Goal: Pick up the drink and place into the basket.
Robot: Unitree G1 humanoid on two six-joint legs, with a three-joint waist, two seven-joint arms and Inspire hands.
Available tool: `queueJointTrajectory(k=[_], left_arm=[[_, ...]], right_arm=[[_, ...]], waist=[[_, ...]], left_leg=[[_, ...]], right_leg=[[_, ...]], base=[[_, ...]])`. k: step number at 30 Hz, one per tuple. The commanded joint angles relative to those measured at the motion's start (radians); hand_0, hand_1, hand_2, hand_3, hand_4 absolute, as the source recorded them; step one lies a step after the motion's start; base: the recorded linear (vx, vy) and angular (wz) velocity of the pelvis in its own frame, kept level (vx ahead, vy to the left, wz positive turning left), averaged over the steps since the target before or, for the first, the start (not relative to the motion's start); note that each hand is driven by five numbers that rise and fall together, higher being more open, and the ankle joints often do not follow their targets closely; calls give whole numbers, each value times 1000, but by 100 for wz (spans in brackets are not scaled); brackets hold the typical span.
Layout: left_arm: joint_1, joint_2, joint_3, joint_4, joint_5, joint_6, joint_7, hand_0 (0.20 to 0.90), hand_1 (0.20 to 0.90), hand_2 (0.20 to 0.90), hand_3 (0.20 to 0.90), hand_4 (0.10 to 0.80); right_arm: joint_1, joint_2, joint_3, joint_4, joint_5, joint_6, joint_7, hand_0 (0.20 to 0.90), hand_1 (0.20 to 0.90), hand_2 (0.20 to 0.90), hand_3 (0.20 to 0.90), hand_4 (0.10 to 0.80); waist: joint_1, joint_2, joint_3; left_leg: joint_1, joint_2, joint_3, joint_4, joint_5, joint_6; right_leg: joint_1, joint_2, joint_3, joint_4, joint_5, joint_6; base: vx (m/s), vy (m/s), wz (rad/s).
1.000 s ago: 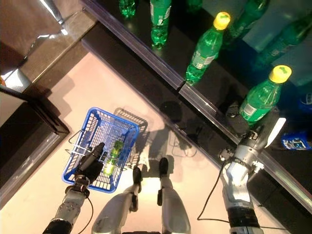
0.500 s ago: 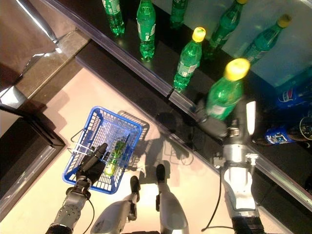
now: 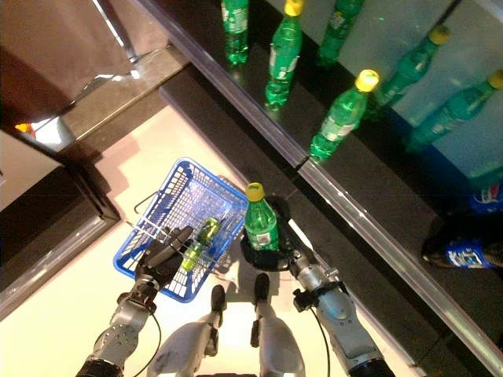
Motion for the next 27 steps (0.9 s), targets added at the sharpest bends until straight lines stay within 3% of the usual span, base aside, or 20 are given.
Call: queueJointTrajectory(k=[1, 9, 10, 18, 27], left_arm=[[-95, 75, -19, -255, 6, -54, -88, 300, 300, 300, 200, 100], [-130, 113, -85, -334, 62, 66, -115, 300, 300, 300, 200, 100], [-133, 118, -101, -363, 86, 113, -123, 300, 300, 300, 200, 100], [-119, 157, -136, -455, 134, 274, -210, 300, 300, 300, 200, 100], [-134, 158, -202, -527, 138, 377, -277, 300, 300, 300, 200, 100]], right_arm=[[-129, 10, 66, -78, 84, -93, -12, 300, 300, 300, 200, 100], [-267, 63, 159, 49, 80, -58, -89, 300, 300, 300, 200, 100], [-300, 93, 179, 101, 75, -47, -108, 300, 300, 300, 200, 100], [-394, 180, 224, 241, 45, 4, -228, 300, 300, 300, 200, 100], [-480, 263, 246, 461, 63, 52, -314, 300, 300, 300, 200, 100]], waist=[[69, 16, -125], [153, 16, -133], [182, 18, -141], [276, 34, -170], [349, 56, -205]], left_leg=[[-126, -43, -45, 113, 8, 1], [-142, -53, -107, 146, 3, -5], [-139, -53, -124, 145, 5, -7], [-126, -60, -194, 142, 13, -17], [-107, -70, -265, 120, 26, -25]], right_leg=[[13, -22, -20, 170, -142, 56], [25, -39, -103, 199, -168, 47], [34, -40, -125, 205, -175, 44], [71, -51, -191, 233, -206, 39], [106, -64, -245, 235, -215, 41]], base=[[-15, -8, 46], [31, -23, 50], [76, -26, 42], [89, -21, 41], [79, -8, 28]])
